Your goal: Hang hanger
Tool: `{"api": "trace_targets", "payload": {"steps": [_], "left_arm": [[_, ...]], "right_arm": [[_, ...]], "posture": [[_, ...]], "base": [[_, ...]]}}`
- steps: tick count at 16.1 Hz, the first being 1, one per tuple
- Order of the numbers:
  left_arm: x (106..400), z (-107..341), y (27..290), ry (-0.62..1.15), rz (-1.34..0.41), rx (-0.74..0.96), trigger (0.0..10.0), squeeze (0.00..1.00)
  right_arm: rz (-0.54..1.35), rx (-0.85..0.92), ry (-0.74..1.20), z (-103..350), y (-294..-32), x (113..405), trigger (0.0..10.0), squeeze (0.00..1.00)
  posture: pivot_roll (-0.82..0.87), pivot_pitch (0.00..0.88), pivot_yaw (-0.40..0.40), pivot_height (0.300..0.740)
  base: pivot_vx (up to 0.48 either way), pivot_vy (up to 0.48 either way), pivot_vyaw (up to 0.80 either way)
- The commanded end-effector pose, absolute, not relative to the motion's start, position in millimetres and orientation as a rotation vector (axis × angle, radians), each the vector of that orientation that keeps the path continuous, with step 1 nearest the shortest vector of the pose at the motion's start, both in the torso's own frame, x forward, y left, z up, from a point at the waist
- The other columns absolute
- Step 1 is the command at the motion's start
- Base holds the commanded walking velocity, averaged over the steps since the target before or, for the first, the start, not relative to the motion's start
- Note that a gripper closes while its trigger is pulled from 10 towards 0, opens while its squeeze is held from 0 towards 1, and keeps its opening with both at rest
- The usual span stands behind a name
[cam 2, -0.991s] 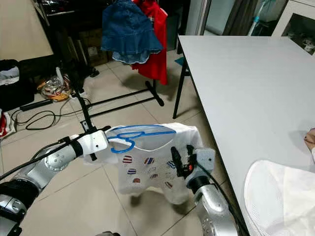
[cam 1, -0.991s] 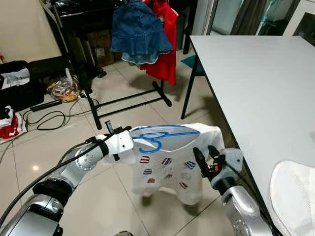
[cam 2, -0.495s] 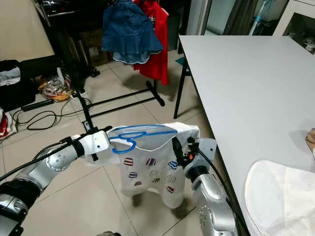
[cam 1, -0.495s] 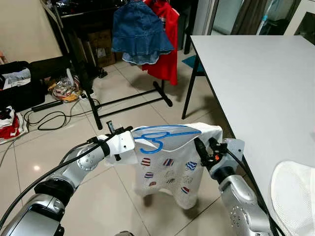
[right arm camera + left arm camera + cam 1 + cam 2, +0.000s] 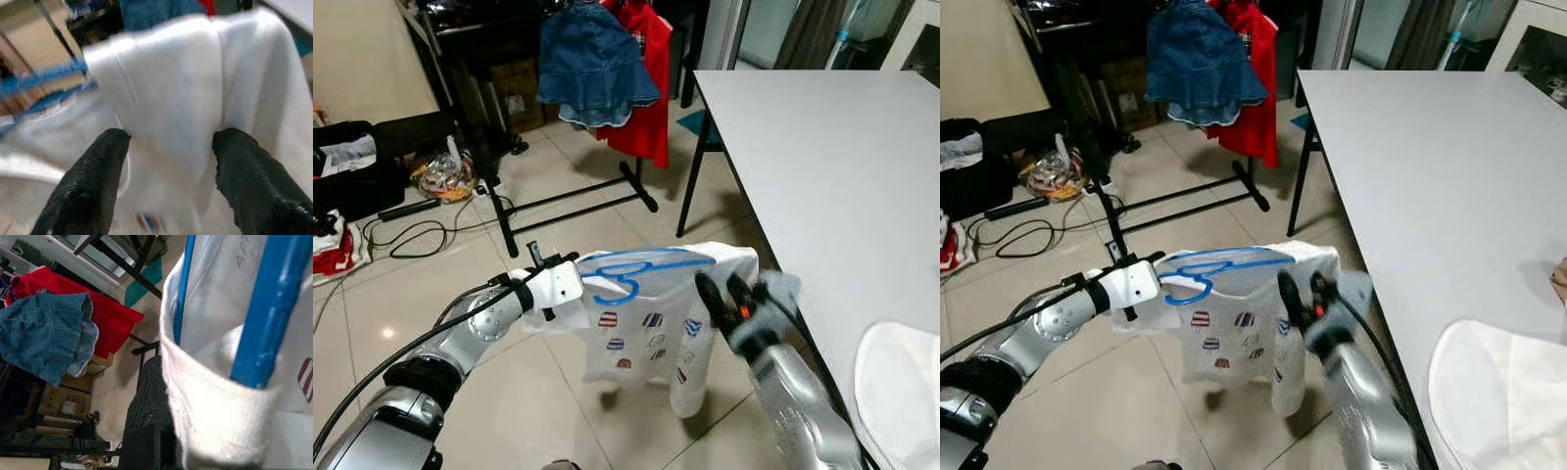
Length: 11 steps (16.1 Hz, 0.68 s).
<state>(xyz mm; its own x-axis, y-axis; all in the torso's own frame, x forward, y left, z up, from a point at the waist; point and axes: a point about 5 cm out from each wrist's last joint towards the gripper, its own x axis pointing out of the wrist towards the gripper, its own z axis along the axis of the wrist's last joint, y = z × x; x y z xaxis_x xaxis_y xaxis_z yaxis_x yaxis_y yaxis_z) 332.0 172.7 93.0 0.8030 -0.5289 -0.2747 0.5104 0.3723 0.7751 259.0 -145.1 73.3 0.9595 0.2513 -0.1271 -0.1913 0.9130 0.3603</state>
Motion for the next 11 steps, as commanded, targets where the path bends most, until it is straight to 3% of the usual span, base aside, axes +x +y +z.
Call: {"api": "trace_targets", "payload": {"steps": [1, 3, 4, 7, 11], "left_arm": [[334, 98, 170, -0.053, -0.67, 0.994, 0.0, 0.0], [334, 97, 171, -0.048, -0.673, 0.996, 0.0, 0.0], [334, 97, 171, -0.047, -0.674, 0.997, 0.0, 0.0], [335, 98, 168, -0.051, -0.681, 0.998, 0.0, 0.0], [336, 99, 168, -0.052, -0.685, 1.003, 0.0, 0.0]], "right_arm": [[0.246, 0.358, 0.179, 74, -147, 256, 10.0, 1.0], [0.23, 0.349, 0.202, 72, -158, 248, 10.0, 1.0], [0.212, 0.343, 0.188, 75, -162, 249, 10.0, 0.92], [0.184, 0.355, 0.14, 89, -157, 256, 10.0, 0.46], [0.187, 0.384, 0.138, 94, -149, 262, 10.0, 0.44]], "posture": [[0.06, 0.069, 0.038, 0.74], [0.06, 0.071, 0.041, 0.74], [0.05, 0.071, 0.044, 0.74], [0.05, 0.067, 0.048, 0.74], [0.06, 0.068, 0.053, 0.74]], "base": [[0.0, 0.0, 0.0], [0.0, 0.0, 0.0], [0.0, 0.0, 0.0], [0.0, 0.0, 0.0], [0.0, 0.0, 0.0]]}}
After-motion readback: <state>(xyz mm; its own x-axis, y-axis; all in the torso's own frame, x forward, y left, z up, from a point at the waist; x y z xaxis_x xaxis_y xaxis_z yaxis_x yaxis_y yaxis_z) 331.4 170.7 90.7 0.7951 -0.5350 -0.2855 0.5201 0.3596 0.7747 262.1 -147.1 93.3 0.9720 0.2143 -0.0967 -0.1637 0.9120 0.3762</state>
